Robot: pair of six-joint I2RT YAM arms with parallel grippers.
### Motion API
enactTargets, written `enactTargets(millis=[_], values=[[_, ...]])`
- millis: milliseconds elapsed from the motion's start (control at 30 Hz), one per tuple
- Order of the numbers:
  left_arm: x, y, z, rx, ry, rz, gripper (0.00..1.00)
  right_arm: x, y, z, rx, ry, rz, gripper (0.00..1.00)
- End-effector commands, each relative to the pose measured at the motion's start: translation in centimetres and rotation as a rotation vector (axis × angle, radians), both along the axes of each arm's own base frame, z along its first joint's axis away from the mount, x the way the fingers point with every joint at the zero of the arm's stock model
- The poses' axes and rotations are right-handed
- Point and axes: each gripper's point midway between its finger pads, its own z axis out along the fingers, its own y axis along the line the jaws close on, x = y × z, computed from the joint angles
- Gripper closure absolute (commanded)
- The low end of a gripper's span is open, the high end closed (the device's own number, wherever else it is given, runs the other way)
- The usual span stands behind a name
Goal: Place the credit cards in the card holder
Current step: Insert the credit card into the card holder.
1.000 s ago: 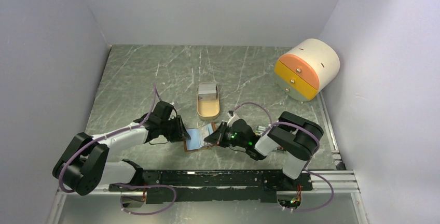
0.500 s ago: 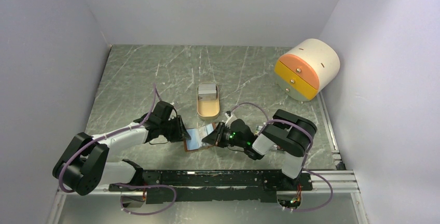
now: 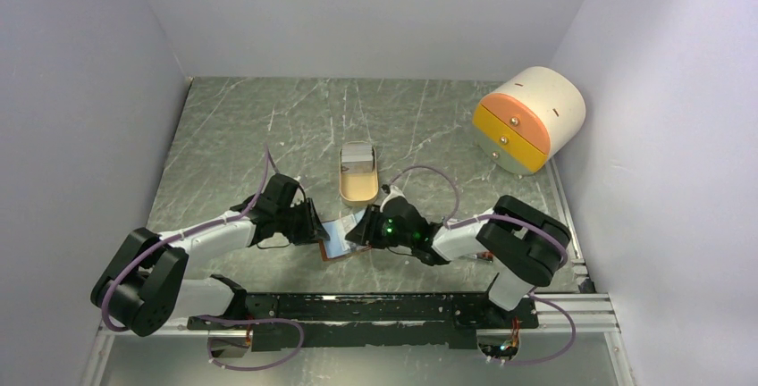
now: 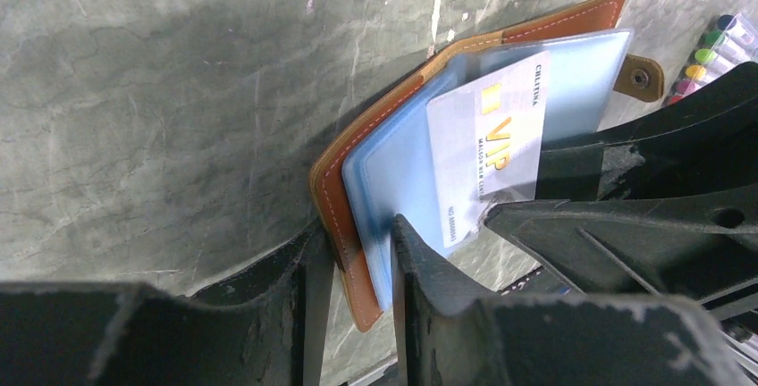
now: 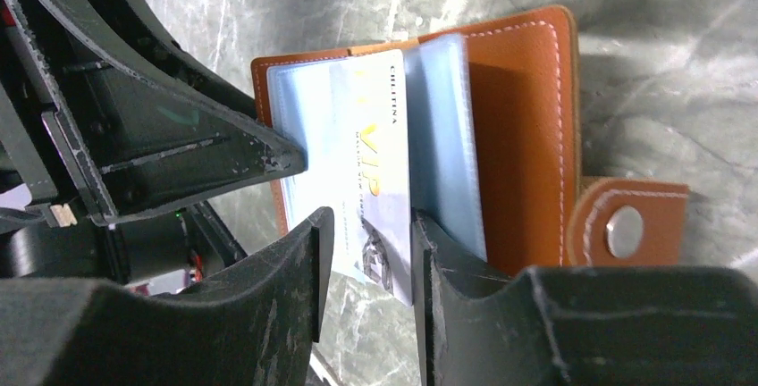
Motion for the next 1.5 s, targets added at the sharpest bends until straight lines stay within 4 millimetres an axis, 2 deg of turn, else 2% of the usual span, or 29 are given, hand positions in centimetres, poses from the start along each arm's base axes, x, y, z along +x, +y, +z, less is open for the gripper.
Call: enactTargets(millis=[0, 167, 300, 533, 733, 1000, 1333, 1467], values=[[0.6, -0.7, 0.7, -0.037, -0.02, -0.012, 0.66, 0.0, -0.5, -1.3, -0.137, -0.024, 0.005, 0.59], [0.4, -0.8, 0.7, -0.052, -0.017, -0.008, 0.66, -0.6, 0.9, -0.9, -0.175, -0.048, 0.06, 0.6], [0.3, -1.1, 0.9, -0.075, -0.012, -0.016, 0.66, -0.5, 0.3, -0.9, -0.206, -0.054, 0.049, 0.59], [-0.6, -3.3, 2.7, -0.243, -0.006, -0.073, 0.68, -0.5, -0.2, -0.8, -0.219, -0.067, 0.051, 0.58], [-0.2, -2.1, 2.0, -0.154, -0.02, -0.055, 0.75, -0.8, -0.7, -0.9, -0.242, -0.076, 0.081, 0.54], [-0.3, -1.7, 0.7, -0.113, -0.018, -0.071, 0.75, 0.5, -1.5, -0.2, -0.315, -0.113, 0.067, 0.46], [-0.4, -1.9, 0.8, -0.132, -0.026, -0.082, 0.76, 1.2, -1.3, 0.1, -0.35, -0.134, 0.093, 0.47], [-0.3, -2.0, 1.0, -0.136, -0.028, -0.084, 0.76, 0.7, -0.7, -0.3, -0.331, -0.129, 0.14, 0.55]])
